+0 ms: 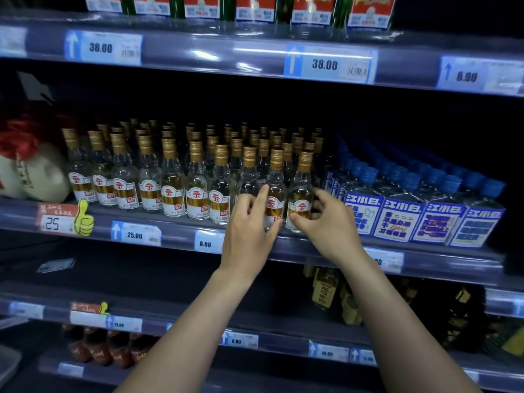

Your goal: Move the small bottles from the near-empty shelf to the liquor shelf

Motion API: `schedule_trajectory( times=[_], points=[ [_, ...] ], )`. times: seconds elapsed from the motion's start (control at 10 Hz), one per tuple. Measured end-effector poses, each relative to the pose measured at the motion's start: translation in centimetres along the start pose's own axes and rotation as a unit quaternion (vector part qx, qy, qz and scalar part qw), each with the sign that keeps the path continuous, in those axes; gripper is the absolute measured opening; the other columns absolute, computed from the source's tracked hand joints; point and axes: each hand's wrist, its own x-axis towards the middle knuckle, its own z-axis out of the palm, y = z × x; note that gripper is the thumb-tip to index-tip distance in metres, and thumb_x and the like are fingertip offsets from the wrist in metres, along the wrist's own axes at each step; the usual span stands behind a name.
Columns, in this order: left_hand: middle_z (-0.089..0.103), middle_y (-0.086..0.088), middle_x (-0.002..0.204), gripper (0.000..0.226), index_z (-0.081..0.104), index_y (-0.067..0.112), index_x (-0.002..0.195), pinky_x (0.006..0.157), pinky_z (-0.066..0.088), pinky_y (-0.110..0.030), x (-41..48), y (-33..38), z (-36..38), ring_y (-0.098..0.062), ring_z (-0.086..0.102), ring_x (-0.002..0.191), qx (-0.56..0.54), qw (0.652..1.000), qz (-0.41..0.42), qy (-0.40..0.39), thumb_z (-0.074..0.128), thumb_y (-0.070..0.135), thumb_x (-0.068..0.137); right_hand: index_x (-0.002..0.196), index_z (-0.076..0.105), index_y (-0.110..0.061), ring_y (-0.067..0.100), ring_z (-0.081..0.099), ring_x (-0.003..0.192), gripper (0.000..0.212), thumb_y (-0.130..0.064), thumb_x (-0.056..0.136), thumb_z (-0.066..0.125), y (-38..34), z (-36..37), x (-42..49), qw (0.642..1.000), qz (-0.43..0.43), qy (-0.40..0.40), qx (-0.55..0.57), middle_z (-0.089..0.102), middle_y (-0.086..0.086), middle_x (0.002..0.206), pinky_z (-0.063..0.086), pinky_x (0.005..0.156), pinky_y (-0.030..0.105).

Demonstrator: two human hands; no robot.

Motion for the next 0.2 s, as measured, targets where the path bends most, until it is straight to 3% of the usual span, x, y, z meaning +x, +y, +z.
schedule_trajectory(
  times=[0.2],
  points=[
    [0.053,-0.003,0.109,0.069,0.05,0.01,0.144,0.073,0.047,-0.022,-0.29,0.48,-0.35,-0.013,0.053,0.092,-0.007,1.0,-0.018,0.021,0.082,0.023,0.084,0.124,0.059,-0.037,0.005,0.07,0.097,0.051,-0.036,0.08,0.086,0.31,-0.19,-0.48,1.0,0.008,0.003,0.009,0.071,-0.02,0.098,0.061,0.088,0.038]
  ],
)
